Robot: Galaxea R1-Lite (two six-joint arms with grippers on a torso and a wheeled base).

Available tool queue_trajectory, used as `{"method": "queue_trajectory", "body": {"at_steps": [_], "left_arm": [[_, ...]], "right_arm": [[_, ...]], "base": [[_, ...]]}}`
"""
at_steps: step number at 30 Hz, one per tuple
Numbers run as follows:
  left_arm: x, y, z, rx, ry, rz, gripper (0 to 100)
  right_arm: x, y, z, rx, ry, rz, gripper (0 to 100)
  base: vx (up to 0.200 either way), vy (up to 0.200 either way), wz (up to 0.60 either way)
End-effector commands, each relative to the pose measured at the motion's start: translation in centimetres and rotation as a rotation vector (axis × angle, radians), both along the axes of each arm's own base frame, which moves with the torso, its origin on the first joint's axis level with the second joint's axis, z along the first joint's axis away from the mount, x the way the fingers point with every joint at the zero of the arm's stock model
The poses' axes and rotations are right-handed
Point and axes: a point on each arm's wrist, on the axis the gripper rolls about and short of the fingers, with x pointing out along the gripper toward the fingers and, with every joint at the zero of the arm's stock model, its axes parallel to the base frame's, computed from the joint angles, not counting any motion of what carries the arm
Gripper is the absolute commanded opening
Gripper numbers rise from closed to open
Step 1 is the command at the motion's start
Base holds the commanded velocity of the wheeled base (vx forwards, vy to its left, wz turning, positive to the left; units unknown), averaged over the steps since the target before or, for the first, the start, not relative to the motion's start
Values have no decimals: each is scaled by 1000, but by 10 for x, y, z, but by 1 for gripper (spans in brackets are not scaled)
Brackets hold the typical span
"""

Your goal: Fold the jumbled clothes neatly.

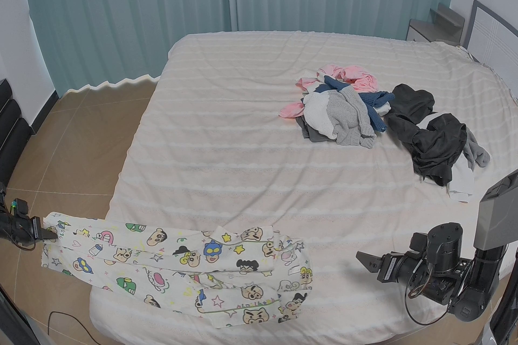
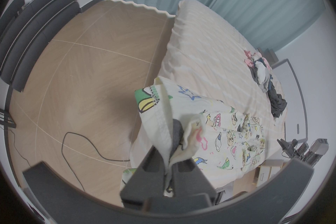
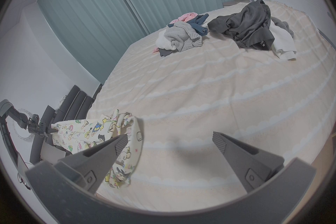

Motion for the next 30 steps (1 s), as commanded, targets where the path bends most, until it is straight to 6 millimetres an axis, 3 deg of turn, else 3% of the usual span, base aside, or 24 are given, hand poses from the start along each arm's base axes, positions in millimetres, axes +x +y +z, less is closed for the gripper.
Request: {"method": "queue_trajectory", "body": {"at_steps": [1, 7, 13, 15, 16, 17, 18, 20, 30], "left_arm": [[-5, 22, 13, 18, -30, 53, 0], [-9, 5, 32, -5, -57, 4, 0], [-7, -42, 64, -41, -29, -115, 0], [-7, -67, 77, -51, -18, -186, 0], [-7, -67, 77, -51, -18, -186, 0], [-7, -85, 87, -53, -22, -233, 0], [-7, -87, 88, -52, -23, -236, 0], [-6, -115, 101, -45, -39, -315, 0], [5, -201, 113, 22, 14, -540, 0]], "right_arm": [[-4, -2, -1, -9, 16, 1, 100], [-4, -2, -2, -9, 18, 2, 100], [-4, -2, -2, -8, 20, 1, 100], [-4, -2, -2, -7, 20, 2, 100], [-4, -2, -2, -7, 20, 2, 100], [-4, -2, -2, -6, 20, 4, 100], [-4, -2, -2, -7, 20, 2, 100], [-4, -2, -2, -6, 20, 4, 100], [-4, -2, -2, -6, 20, 4, 100]], "base": [[0, 0, 0], [0, 0, 0], [0, 0, 0], [0, 0, 0], [0, 0, 0], [0, 0, 0], [0, 0, 0], [0, 0, 0], [0, 0, 0]]}}
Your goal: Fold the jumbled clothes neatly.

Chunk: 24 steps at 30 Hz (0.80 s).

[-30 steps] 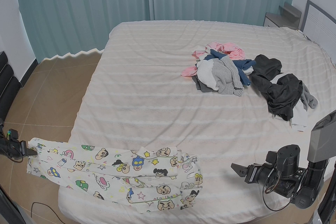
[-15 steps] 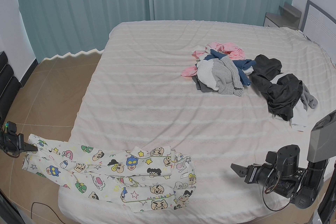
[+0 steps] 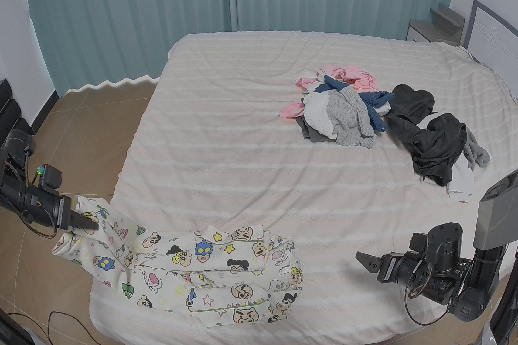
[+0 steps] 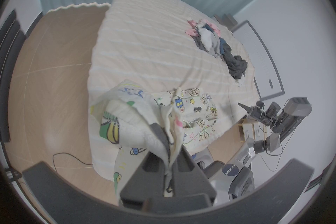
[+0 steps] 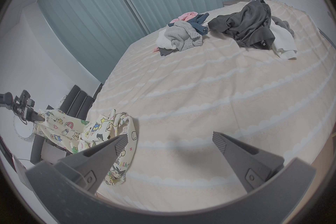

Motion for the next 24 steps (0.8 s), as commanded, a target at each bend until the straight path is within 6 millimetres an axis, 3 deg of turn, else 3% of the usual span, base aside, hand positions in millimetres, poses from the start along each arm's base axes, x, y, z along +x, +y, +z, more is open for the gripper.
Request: {"method": "queue_trajectory", "body": {"at_steps": [1, 10, 18, 24], "left_arm": [[-1, -61, 16, 59, -13, -122, 0], [18, -142, 8, 62, -54, -140, 0], [36, -181, -13, 47, -53, -113, 0], [36, -206, -30, 27, -17, -143, 0]], "right_arm": [[-3, -3, -1, -8, 16, -3, 100], [-3, -3, -1, -7, 15, -6, 100], [-3, -3, -1, -7, 15, -6, 100], [-1, -5, -1, -5, 13, -18, 100]], "base": [[0, 0, 0], [0, 0, 0], [0, 0, 0], [0, 0, 0]]}}
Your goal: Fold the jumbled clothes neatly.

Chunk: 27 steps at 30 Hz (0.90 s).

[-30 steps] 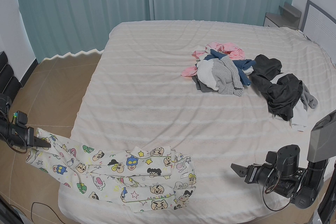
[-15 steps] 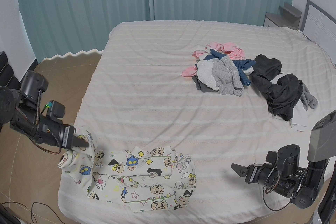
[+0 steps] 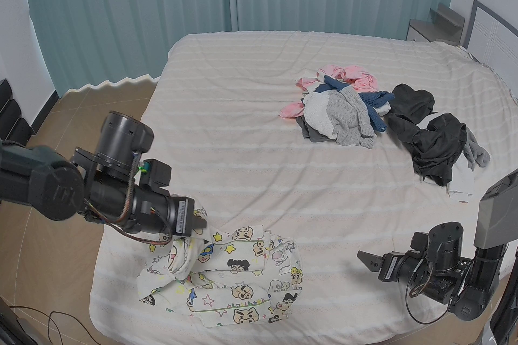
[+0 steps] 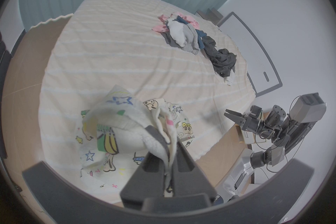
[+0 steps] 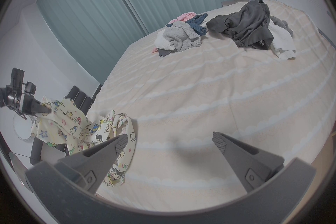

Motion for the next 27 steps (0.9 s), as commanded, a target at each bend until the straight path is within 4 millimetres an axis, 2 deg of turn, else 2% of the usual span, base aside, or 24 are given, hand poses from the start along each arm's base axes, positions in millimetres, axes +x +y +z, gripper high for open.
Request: {"method": "queue_trajectory", "body": {"at_steps": [1, 7, 15, 27], "left_arm": [[4, -22, -26, 24, 55, -49, 0], [11, -35, -43, 40, 46, -48, 0], [12, -55, -53, -22, 30, -46, 0], [15, -67, -63, -43, 22, -57, 0]], "right_arm": [[-2, -4, -1, -6, 13, -10, 100], [-2, -4, -1, -6, 13, -14, 100], [-2, -4, -1, -4, 12, -11, 100], [-1, -4, 0, -3, 9, -12, 100]], "base": [[0, 0, 0], [0, 0, 0], [0, 0, 0], [0, 0, 0]]}}
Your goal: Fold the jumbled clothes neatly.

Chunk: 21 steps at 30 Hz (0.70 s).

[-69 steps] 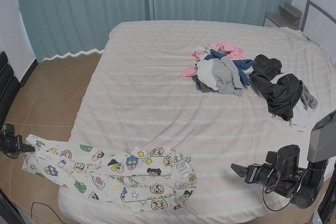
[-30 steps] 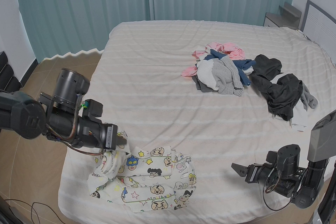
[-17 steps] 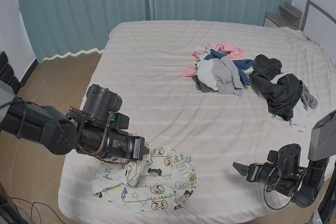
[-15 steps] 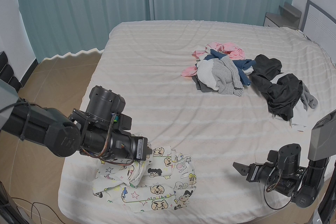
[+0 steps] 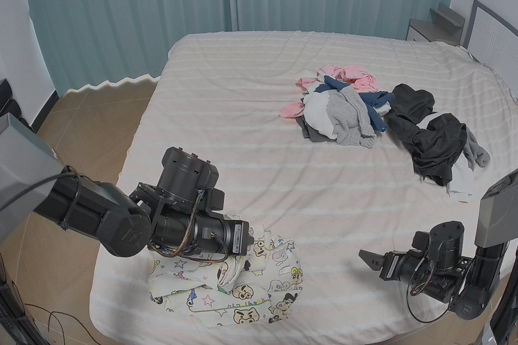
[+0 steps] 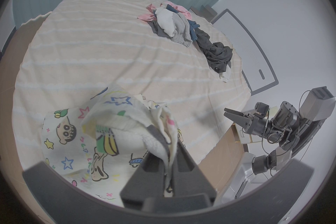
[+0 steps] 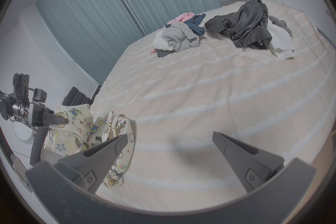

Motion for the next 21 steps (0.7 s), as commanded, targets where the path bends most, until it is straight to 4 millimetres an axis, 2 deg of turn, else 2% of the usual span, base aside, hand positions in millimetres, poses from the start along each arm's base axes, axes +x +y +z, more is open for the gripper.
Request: {"method": "queue_trajectory", "body": {"at_steps": [1, 2, 15, 19, 21], "left_arm": [[-1, -5, -9, 11, 16, -15, 0], [-2, -6, -10, 11, 17, -18, 100], [0, -11, -5, -58, -52, 59, 100], [-7, 8, 11, -86, -87, 95, 100], [-15, 25, 23, -102, -107, 125, 100]], "right_arm": [[-3, -1, -1, -5, 10, 0, 100], [-3, -1, 0, -4, 9, 0, 100], [-3, -1, -1, -5, 10, 0, 100], [-2, 0, 0, 1, 5, 11, 100], [2, 5, 2, 23, -13, 39, 100]], "base": [[0, 0, 0], [0, 0, 0], [0, 0, 0], [0, 0, 0], [0, 0, 0]]}}
